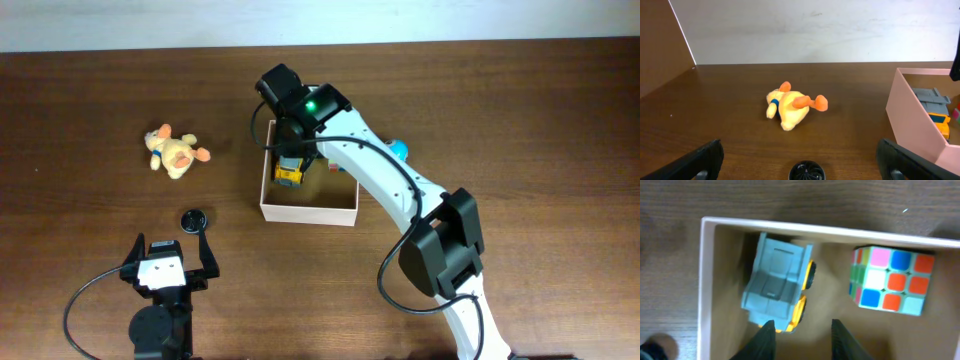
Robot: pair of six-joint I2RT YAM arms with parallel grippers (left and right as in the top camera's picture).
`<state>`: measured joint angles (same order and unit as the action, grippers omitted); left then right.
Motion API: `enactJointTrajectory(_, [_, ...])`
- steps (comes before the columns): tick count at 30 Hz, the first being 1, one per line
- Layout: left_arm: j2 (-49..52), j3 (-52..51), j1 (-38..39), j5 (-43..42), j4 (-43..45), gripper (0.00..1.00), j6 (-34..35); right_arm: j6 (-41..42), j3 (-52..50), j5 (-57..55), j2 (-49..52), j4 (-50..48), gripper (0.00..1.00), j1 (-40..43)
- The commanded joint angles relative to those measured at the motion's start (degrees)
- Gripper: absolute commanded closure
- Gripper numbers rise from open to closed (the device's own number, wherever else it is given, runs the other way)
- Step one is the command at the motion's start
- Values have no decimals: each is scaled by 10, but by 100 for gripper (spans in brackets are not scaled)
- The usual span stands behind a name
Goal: Pack container
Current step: 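Lower the truck into the box beside the cube and open the right gripper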
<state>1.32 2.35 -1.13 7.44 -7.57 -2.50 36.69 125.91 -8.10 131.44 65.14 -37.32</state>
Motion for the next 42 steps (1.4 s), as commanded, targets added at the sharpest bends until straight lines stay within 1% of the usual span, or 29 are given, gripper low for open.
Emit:
enactJointTrajectory(1, [-3,-3,0,-6,0,1,3,0,13,-21,2,0,77,15])
enactJointTrajectory(3, [-3,-3,0,-6,0,1,3,0,9,-21,5,-4,79,19])
enactJointTrajectory(16, [-3,-3,0,-6,0,1,3,0,3,-9,54,-21,79,26])
enactJointTrajectory(42, [-3,-3,0,-6,0,1,3,0,3,21,77,-54,79,25])
